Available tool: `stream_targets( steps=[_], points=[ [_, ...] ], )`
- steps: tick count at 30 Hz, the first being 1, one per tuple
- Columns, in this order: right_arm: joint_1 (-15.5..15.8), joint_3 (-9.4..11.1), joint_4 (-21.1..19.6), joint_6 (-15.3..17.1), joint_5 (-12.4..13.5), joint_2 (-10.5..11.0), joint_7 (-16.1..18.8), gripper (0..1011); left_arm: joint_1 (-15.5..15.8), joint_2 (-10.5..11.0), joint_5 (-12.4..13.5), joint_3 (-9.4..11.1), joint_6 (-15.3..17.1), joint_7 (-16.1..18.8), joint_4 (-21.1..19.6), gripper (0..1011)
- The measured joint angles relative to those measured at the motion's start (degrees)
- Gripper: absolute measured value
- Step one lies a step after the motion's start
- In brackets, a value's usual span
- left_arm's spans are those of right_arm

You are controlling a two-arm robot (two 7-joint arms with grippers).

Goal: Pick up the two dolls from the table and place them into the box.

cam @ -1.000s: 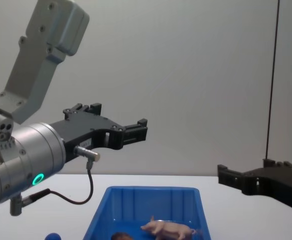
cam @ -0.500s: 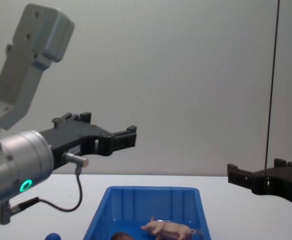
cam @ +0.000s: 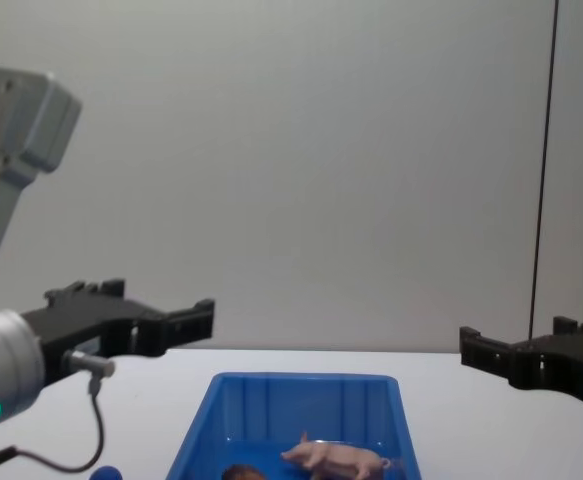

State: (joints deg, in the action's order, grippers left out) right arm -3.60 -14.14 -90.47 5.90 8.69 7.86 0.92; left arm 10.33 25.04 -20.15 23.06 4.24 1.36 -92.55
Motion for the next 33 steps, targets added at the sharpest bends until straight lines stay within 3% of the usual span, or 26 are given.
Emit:
stream_targets(
  steps=[15,33],
  points=[
    [0.09,0.08,-0.10,-0.02,0.10,0.08,-0.11,1001,-1.96,1.73,-4.07,-1.46,3.86,0.67,1.89,1001],
    [0.14,0.07,-0.15,-0.02,0.11,0.10,-0.13,1001,-1.30,1.34,-5.23,-2.14,6.99,-1.47,6.60,1001]
  ],
)
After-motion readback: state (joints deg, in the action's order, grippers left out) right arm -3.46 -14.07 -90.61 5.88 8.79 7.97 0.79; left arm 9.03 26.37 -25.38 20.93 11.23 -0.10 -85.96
